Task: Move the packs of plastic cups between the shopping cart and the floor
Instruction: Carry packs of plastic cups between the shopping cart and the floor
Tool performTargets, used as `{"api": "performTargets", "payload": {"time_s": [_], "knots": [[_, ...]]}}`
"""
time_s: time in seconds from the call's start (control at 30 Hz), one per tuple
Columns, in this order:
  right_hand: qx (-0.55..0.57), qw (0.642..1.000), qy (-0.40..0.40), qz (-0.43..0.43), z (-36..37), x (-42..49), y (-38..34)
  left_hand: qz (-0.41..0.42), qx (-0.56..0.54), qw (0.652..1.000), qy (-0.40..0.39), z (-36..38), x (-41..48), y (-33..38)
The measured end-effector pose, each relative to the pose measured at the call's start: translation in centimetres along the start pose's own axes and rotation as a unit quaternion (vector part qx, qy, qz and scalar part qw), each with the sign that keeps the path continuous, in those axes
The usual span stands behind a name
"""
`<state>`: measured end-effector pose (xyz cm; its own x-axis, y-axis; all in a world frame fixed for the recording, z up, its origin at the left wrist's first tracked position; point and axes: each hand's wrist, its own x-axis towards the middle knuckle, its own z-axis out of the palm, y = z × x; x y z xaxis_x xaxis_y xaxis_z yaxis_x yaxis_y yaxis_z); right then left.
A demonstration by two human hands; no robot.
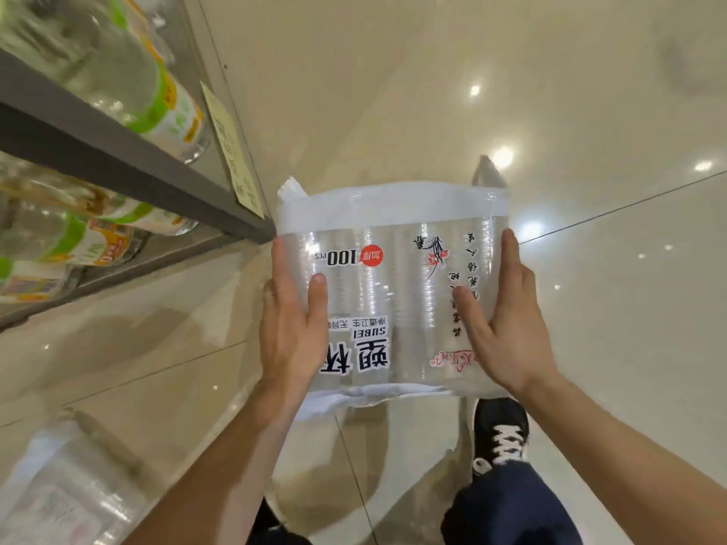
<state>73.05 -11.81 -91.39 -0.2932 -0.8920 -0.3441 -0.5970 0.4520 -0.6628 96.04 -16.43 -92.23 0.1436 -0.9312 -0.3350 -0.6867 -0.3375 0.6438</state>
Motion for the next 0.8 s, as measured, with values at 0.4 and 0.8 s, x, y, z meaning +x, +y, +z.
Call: {"api": "performTargets", "payload": {"time_s": [0.4, 0.8], "knots": [[0.014, 0.956, 0.242, -0.165, -43.5, 0.7, -33.0, 0.212, -0.115, 0.963, 0.122, -27.3, -1.4, 47.2], [-0.002, 0.857, 0.422, -0.297, -71.3, -21.7, -63.2, 0.445, -0.13, 0.853, 0.239, -61.3, -19.7, 73.9]]}}
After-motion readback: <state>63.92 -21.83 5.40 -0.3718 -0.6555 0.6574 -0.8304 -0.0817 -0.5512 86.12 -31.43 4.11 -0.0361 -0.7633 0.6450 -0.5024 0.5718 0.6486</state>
